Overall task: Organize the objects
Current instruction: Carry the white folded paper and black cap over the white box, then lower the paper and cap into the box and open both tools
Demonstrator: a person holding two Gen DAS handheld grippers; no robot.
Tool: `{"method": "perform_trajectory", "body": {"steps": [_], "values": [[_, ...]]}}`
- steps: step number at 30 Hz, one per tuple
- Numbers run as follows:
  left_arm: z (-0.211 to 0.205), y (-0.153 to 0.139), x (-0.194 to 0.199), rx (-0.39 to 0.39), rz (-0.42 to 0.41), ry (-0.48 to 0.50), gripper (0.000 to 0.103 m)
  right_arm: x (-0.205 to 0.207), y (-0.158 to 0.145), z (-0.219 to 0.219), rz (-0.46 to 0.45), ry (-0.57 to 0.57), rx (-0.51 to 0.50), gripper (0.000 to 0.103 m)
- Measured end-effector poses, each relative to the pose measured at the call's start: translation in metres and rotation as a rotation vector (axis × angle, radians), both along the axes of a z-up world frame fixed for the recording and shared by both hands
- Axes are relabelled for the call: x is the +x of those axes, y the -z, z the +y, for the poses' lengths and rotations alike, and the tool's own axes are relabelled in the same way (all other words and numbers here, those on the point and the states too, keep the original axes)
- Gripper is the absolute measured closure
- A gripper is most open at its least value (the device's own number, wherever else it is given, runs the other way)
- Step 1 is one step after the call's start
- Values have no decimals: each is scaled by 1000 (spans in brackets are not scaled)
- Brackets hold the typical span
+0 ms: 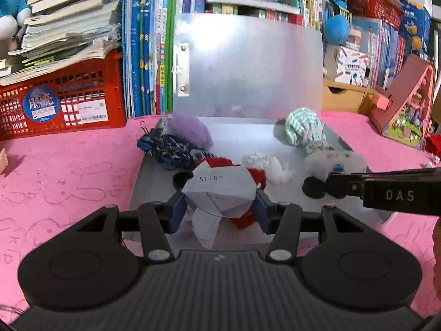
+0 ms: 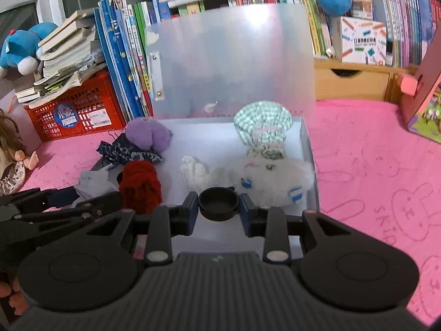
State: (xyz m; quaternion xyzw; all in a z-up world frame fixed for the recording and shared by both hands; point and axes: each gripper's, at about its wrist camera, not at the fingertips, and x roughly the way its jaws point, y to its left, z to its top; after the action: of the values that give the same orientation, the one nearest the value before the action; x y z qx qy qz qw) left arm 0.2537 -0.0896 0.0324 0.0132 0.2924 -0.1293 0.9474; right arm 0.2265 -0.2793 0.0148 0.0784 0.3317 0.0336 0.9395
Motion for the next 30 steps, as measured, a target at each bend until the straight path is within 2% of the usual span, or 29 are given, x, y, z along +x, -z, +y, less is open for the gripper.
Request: {"method": "perform_trajectory", "body": {"steps": [15, 21, 30], "values": [[-6, 18, 24, 22, 41, -23, 45, 25, 18, 8, 50, -28, 5, 66], [-8, 20, 25, 50, 36, -18, 45, 26, 20, 10, 52, -36, 2, 66], [-8, 20, 26, 50, 37, -16, 45, 27, 24, 11, 62, -44, 10, 66]]}}
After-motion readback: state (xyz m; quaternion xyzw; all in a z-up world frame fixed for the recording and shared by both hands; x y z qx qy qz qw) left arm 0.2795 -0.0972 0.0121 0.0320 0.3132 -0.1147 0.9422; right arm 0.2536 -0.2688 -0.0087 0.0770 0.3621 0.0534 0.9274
